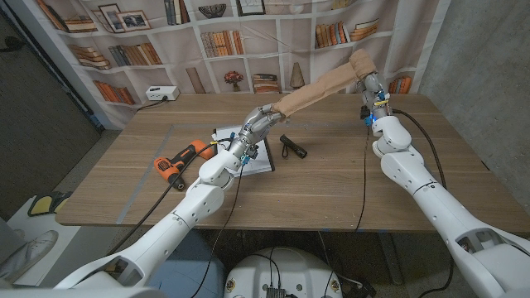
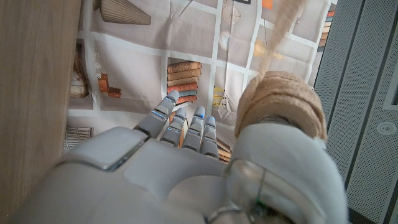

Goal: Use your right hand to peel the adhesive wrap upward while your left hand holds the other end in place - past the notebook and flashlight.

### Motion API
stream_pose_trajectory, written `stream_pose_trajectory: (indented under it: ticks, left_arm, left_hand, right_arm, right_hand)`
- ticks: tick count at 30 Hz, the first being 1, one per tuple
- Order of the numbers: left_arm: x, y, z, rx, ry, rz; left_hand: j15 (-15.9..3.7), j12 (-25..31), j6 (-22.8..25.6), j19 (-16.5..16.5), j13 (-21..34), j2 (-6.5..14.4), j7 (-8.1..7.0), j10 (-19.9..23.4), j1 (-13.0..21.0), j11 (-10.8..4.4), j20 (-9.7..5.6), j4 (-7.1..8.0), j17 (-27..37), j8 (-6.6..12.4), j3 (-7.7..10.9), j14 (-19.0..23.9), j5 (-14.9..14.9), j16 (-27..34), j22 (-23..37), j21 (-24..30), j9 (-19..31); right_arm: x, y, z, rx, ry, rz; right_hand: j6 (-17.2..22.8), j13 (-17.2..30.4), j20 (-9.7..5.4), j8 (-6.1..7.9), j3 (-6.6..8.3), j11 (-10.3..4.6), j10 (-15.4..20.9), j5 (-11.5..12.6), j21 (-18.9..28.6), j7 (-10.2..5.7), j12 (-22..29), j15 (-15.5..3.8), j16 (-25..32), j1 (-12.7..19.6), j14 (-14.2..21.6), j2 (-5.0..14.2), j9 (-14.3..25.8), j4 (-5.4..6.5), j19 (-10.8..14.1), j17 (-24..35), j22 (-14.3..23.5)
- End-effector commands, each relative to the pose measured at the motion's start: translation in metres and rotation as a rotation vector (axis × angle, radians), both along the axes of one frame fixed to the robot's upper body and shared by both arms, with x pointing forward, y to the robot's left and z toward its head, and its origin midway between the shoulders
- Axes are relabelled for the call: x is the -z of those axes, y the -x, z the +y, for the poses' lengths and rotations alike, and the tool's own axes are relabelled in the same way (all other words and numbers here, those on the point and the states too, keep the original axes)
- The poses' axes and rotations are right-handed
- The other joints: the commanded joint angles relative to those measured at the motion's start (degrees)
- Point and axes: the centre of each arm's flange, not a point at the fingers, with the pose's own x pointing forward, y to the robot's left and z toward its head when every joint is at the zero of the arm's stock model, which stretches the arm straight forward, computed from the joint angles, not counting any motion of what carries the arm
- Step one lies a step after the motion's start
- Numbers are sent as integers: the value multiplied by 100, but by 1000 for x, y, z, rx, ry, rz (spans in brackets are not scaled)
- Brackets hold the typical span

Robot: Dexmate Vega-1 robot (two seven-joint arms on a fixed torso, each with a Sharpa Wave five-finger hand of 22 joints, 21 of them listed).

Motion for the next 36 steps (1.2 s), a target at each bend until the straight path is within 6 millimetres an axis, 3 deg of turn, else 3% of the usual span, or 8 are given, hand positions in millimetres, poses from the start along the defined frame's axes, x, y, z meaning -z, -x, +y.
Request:
stream_pose_trajectory:
  ticks: [1, 24, 36]
  left_arm:
    - [0, -4, -2, -3, -7, 5]
    - [9, -4, 12, -60, -19, 38]
    - [11, 2, 22, -95, -8, 37]
  left_hand:
    - [-394, -35, 68, -28, 7, 177, 15, 219, 131, -160, 24, -3, 17, -21, 5, 370, 30, 52, -25, 43, 3]
    - [-387, -125, 100, -64, 26, 173, 26, 274, 118, -160, 5, -10, -10, -55, 18, 402, 53, 65, -240, 183, -11]
    - [-384, -171, 101, -80, 63, 172, 9, 272, 115, -145, 11, -13, -17, -64, 19, 399, 58, 70, -359, 271, 11]
  right_arm:
    - [-3, -6, -11, -21, -5, -56]
    - [-3, -19, -26, -33, -33, -42]
    - [-1, -15, -38, -1, -34, -37]
  right_hand:
    - [17, 7, 38, 12, -45, -36, 11, 9, 3, 4, -9, -351, 17, -86, 9, -40, 11, 18, -8, 8, 2]
    - [-10, -7, 76, 6, -180, -23, -54, 18, 1, 18, -27, -326, 6, -284, -38, -159, 11, 71, -41, -11, 4]
    - [-22, -13, 85, 5, -191, 1, -55, 32, 4, 27, -24, -332, 9, -312, -43, -142, 11, 77, -45, -18, 4]
